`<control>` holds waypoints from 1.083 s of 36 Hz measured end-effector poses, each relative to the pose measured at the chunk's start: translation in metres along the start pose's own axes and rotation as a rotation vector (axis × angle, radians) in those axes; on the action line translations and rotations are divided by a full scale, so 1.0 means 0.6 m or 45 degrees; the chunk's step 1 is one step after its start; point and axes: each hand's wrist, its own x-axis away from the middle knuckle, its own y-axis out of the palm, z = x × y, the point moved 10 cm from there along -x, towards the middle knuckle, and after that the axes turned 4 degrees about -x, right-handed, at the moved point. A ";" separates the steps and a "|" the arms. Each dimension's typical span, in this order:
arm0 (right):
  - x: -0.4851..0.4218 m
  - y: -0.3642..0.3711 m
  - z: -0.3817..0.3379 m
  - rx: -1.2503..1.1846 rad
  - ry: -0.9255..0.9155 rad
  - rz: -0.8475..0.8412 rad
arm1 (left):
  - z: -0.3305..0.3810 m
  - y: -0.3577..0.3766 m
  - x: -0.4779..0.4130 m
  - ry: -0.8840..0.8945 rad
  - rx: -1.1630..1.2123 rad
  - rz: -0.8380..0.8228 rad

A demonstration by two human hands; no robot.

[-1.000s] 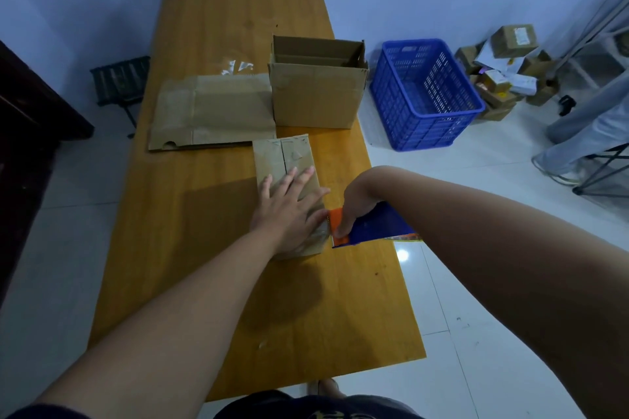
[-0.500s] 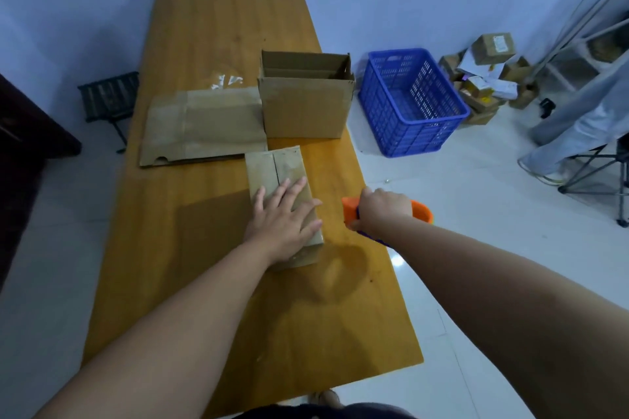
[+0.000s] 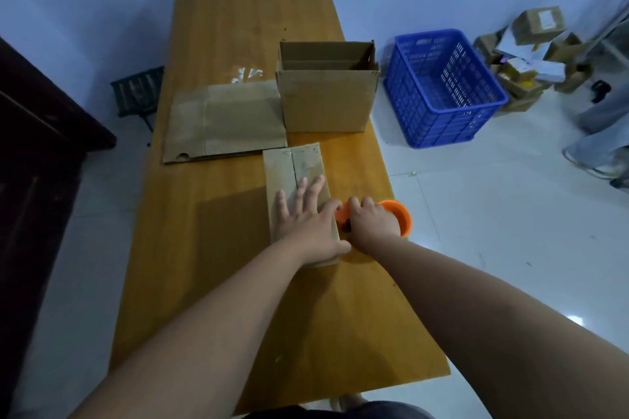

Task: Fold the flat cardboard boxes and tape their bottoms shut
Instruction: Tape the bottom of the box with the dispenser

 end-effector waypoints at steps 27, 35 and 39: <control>-0.020 -0.002 0.015 -0.002 0.092 0.059 | -0.018 -0.002 0.000 -0.101 -0.066 0.129; -0.025 -0.005 0.006 0.019 0.037 0.026 | -0.023 0.002 0.004 -0.096 0.002 0.076; -0.020 -0.003 -0.009 0.048 -0.059 0.014 | -0.029 0.004 0.010 -0.112 -0.004 0.082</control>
